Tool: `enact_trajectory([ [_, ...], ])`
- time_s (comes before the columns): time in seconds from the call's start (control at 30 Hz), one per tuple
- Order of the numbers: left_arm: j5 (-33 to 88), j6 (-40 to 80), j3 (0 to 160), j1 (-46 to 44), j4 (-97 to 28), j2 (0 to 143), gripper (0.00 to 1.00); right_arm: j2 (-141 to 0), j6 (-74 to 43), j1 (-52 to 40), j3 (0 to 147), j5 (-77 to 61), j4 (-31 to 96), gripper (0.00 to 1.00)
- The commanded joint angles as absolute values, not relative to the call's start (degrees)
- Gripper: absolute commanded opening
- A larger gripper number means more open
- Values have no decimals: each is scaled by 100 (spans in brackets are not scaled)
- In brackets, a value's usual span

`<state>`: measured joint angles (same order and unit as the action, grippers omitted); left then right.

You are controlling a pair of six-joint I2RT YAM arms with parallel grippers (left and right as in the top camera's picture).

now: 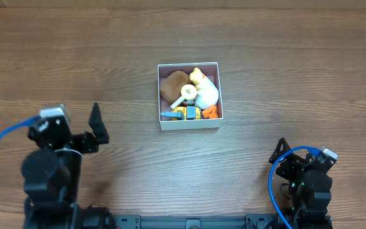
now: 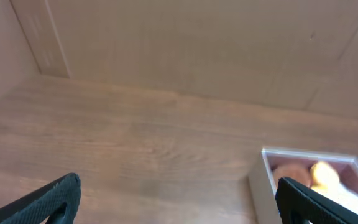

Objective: Pack container

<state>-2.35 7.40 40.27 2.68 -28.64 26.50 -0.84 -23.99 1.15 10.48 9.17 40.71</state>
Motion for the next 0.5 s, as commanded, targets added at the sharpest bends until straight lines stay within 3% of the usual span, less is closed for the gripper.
enact_trajectory([
  [0.0,-191,794,3063,298,-2755,1925,100,-19,-2399,137,943,939,4040,100],
  [0.47,-183,799,1118,298,-2735,176,100,-19,-2399,137,943,939,4038,100],
])
